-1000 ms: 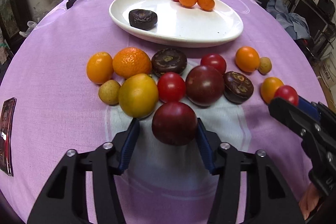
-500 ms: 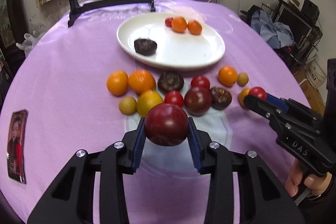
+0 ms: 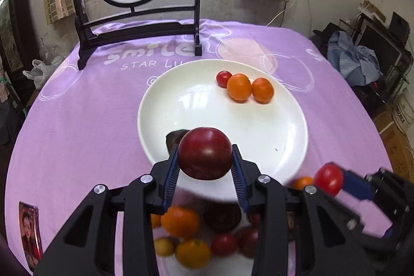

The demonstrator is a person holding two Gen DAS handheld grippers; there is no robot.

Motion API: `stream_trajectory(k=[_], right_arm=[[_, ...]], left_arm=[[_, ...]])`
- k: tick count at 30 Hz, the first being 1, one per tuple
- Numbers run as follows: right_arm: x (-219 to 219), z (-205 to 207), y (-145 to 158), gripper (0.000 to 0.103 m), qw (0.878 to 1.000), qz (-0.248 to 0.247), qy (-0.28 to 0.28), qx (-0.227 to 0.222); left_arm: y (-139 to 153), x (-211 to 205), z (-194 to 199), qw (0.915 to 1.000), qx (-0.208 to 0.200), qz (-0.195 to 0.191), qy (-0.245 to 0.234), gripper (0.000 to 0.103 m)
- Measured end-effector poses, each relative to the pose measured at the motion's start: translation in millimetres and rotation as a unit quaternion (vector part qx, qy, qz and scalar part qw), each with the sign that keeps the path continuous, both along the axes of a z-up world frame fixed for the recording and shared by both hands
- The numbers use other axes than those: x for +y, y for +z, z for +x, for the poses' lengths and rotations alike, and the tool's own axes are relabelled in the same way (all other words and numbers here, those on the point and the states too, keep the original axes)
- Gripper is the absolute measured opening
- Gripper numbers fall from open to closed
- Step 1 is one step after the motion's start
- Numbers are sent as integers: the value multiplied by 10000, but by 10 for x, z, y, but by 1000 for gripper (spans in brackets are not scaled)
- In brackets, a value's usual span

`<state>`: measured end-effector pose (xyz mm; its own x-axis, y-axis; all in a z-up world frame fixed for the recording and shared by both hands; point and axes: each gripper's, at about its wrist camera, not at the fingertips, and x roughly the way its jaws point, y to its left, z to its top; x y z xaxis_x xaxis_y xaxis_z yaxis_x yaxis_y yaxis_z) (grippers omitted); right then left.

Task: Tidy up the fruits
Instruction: 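Place dark red tomato with left tool while right tool places cherry tomato on plate, then grasp a large orange with the right tool and lift it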

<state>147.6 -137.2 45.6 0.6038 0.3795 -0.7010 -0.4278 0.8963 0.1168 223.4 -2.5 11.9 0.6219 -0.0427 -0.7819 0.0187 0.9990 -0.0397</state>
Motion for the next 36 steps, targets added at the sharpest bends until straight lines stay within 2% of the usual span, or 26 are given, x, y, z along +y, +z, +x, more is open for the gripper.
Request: stream_trajectory(k=[3, 6, 8, 12, 14, 17, 21, 27, 30, 36], right_arm=[[86, 209, -158, 30, 9998, -110, -16, 170], [98, 384, -291, 32, 9993, -23, -62, 376], [92, 420, -345, 37, 9989, 18, 13, 476], [8, 446, -353, 50, 9988, 89, -28, 490], [-45, 426, -335, 50, 9983, 195, -33, 551], [-139, 358, -250, 50, 9982, 319, -71, 499], [-252, 268, -152, 58, 9981, 443, -195, 386], [-351, -43, -97, 60, 9987, 337, -279, 252], [-454, -278, -120, 66, 9985, 313, -398, 196], [-649, -641, -281, 66, 9978, 105, -529, 375]], left_arm=[[-112, -43, 262, 9998, 121, 129, 18, 37], [-227, -60, 444, 9997, 260, 1, -9, 38], [-274, -75, 498, 9997, 230, -67, -57, 43], [-258, -189, 494, 9995, -49, 233, -219, 66], [-205, -165, 444, 9996, -129, 192, -184, 66], [-119, -39, 292, 9998, -170, 91, -81, 68], [-51, 202, -14, 9997, -220, 21, 88, 72], [-73, 532, -477, 9994, -153, -50, 300, 72], [-125, 626, -705, 9993, -121, -27, 360, 72], [-286, 688, -1097, 9995, -16, 24, 329, 72]])
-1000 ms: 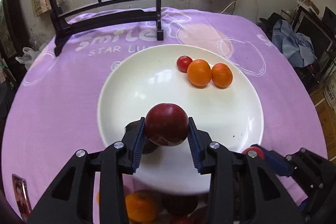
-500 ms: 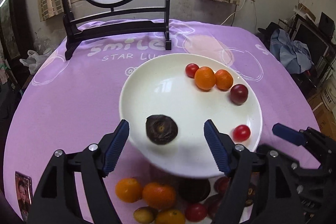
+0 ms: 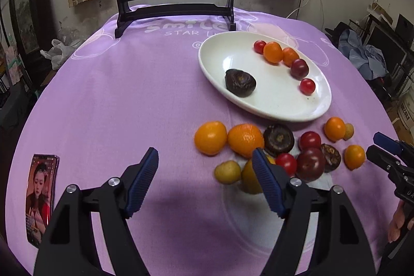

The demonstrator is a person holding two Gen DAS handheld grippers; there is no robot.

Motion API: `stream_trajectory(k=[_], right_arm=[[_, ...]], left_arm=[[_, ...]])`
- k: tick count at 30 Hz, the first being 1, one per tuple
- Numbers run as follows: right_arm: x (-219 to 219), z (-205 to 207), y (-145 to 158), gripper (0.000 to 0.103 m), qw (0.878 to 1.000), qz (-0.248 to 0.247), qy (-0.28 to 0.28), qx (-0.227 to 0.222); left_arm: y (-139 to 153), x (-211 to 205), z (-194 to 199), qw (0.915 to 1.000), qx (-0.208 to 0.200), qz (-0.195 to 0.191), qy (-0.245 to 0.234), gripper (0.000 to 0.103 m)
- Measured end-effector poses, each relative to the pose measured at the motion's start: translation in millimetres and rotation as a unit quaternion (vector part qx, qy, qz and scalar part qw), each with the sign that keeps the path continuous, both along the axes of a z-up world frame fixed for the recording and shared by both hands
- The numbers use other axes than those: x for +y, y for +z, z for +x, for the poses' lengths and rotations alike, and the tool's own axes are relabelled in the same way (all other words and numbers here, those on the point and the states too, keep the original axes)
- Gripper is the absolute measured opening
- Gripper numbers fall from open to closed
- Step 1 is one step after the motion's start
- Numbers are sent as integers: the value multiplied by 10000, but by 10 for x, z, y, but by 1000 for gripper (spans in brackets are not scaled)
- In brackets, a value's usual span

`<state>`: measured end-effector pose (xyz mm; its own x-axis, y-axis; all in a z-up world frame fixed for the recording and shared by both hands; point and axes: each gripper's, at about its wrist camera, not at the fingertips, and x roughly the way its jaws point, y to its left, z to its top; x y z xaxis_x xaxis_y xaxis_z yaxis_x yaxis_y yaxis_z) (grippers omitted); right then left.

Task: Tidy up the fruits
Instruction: 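Grasp a large orange with the right tool and lift it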

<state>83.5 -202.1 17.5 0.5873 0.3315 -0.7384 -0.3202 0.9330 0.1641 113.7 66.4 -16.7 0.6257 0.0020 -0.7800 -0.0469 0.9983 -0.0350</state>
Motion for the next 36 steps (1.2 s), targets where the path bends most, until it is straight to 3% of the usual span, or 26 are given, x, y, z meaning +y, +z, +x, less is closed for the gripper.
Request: stream_trajectory(k=[9, 14, 16, 19, 29, 34, 36], right_arm=[[65, -27, -283, 64, 9977, -603, -66, 288], [139, 77, -392, 55, 9953, -867, -20, 432], [137, 140, -442, 46, 9945, -936, -75, 473], [113, 174, -433, 37, 9958, -775, -103, 467], [-39, 94, -412, 36, 9985, -189, -132, 493], [-32, 44, -374, 36, 9991, -63, -41, 427], [-6, 18, -354, 36, 9992, -39, 31, 391]], left_arm=[[-130, -69, -374, 9997, 147, -166, -143, 72], [-180, -157, -423, 9992, 226, -199, -259, 72], [-199, -201, -401, 9989, 262, -210, -319, 73], [-241, -246, -350, 9986, 332, -209, -344, 73], [-344, -247, -232, 9975, 540, -125, -440, 73], [-365, -164, -204, 9970, 553, 274, -477, 72], [-394, -128, -152, 9963, 597, 356, -501, 68]])
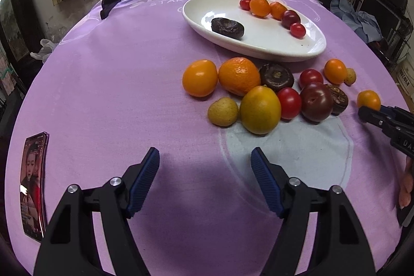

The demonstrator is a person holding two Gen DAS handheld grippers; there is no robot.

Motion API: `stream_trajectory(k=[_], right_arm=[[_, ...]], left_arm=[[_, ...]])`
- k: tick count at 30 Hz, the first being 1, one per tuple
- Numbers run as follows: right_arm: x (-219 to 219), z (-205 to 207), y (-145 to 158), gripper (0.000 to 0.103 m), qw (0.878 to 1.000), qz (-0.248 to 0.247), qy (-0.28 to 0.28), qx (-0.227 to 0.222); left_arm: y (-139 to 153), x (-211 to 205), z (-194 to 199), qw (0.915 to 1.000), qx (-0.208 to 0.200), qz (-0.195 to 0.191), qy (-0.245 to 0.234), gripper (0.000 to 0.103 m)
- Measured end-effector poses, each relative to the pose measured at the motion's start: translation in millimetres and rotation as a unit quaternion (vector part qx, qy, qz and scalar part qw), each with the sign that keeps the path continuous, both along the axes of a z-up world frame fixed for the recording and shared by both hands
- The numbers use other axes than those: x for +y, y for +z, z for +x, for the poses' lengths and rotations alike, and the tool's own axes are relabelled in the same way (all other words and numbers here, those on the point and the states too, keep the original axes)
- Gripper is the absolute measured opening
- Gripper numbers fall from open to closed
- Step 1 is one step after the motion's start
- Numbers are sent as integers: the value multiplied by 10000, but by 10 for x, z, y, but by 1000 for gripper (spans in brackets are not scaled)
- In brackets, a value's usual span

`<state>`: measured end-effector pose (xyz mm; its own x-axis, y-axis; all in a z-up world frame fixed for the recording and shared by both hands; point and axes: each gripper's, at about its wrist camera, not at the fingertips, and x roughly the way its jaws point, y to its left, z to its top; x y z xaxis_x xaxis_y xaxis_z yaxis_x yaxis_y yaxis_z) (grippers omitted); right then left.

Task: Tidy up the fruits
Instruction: 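Grasp a large orange with the right tool and lift it, then place yellow citrus with left tool while right tool places the orange on plate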

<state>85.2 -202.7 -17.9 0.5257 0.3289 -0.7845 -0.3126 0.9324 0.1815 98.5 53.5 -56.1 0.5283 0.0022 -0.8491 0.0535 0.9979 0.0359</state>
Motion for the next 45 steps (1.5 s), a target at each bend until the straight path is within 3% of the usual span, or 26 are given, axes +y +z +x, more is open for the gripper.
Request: stream_trajectory(k=[11, 13, 15, 17, 23, 26, 35, 40, 42, 43, 45], right_arm=[[65, -20, 2, 36, 9998, 69, 192, 36], [59, -15, -2, 36, 9998, 90, 189, 47], [59, -15, 1, 36, 9997, 104, 201, 31], [61, -18, 9, 36, 9997, 104, 206, -4], [61, -36, 24, 36, 9997, 114, 182, -65], [58, -42, 29, 36, 9998, 112, 173, -83], [57, -47, 30, 36, 9997, 133, 172, -63], [58, -49, 30, 36, 9997, 127, 188, -66], [56, -50, 32, 36, 9997, 133, 182, -75], [54, -50, 33, 36, 9997, 139, 180, -79], [54, -50, 35, 36, 9997, 136, 177, -84]], left_arm=[[-83, -74, 342, 9989, -143, 322, -305, 53], [-79, -116, 368, 9986, -155, 185, -478, 31], [-82, -186, 383, 9974, -239, 203, -656, 23], [-91, -198, 412, 9972, -328, 229, -634, 23], [-102, -72, 494, 9985, -265, -274, -401, 25], [-99, -96, 514, 9986, -302, -176, -385, 25], [-91, -48, 581, 9986, -260, -352, -302, 27], [-109, 40, 633, 9983, -339, -466, -15, 43], [-109, -6, 629, 9990, -343, -274, -89, 40], [-111, -28, 618, 9989, -373, -242, -137, 32], [-107, -52, 595, 9988, -380, -237, -181, 26]])
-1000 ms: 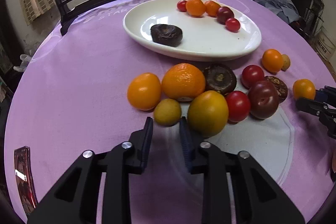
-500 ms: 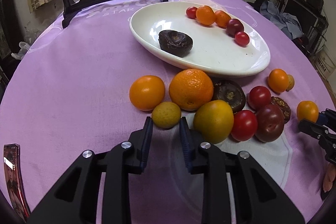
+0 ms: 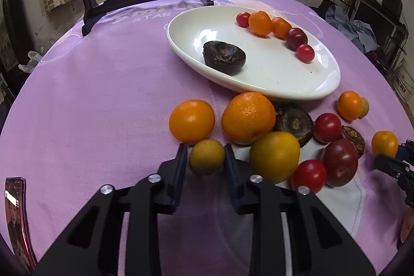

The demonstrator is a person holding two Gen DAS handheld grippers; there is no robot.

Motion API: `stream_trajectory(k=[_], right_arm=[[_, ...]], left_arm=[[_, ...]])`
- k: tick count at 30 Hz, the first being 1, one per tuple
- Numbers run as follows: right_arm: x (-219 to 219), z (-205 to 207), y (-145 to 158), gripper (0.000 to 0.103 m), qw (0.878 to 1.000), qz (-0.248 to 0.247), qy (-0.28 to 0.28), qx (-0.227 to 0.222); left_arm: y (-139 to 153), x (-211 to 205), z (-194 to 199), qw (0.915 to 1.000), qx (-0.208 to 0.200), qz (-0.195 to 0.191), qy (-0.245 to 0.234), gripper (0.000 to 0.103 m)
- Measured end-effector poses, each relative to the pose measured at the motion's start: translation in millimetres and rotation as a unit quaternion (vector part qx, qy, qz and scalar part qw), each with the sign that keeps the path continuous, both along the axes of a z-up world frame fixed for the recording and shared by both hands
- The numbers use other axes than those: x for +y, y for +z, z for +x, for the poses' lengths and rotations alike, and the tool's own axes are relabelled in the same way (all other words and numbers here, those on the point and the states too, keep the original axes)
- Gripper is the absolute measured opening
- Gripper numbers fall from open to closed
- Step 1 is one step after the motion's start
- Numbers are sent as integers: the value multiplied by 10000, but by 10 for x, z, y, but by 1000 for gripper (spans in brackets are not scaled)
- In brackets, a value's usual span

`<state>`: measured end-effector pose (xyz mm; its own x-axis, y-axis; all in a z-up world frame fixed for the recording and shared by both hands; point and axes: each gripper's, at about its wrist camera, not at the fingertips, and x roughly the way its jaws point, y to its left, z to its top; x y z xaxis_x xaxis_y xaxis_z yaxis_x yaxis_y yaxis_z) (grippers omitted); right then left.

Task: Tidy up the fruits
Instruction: 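Place yellow citrus with left tool while right tool places the orange on plate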

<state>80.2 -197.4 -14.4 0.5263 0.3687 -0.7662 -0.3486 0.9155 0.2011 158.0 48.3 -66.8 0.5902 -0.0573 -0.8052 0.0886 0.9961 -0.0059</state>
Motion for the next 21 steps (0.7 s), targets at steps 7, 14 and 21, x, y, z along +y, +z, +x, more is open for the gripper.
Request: stream_trajectory(k=[7, 14, 21], right_arm=[[10, -39, 125, 36, 9998, 5, -32, -203], [285, 63, 667, 36, 9958, -24, 373, -836], [648, 552, 712, 36, 9954, -209, 444, -826]], left_arm=[[142, -28, -227, 9999, -26, 66, -116, 25], [857, -182, -293, 9951, -905, 22, -410, 25], [926, -303, 409, 9969, -778, -68, -18, 25]])
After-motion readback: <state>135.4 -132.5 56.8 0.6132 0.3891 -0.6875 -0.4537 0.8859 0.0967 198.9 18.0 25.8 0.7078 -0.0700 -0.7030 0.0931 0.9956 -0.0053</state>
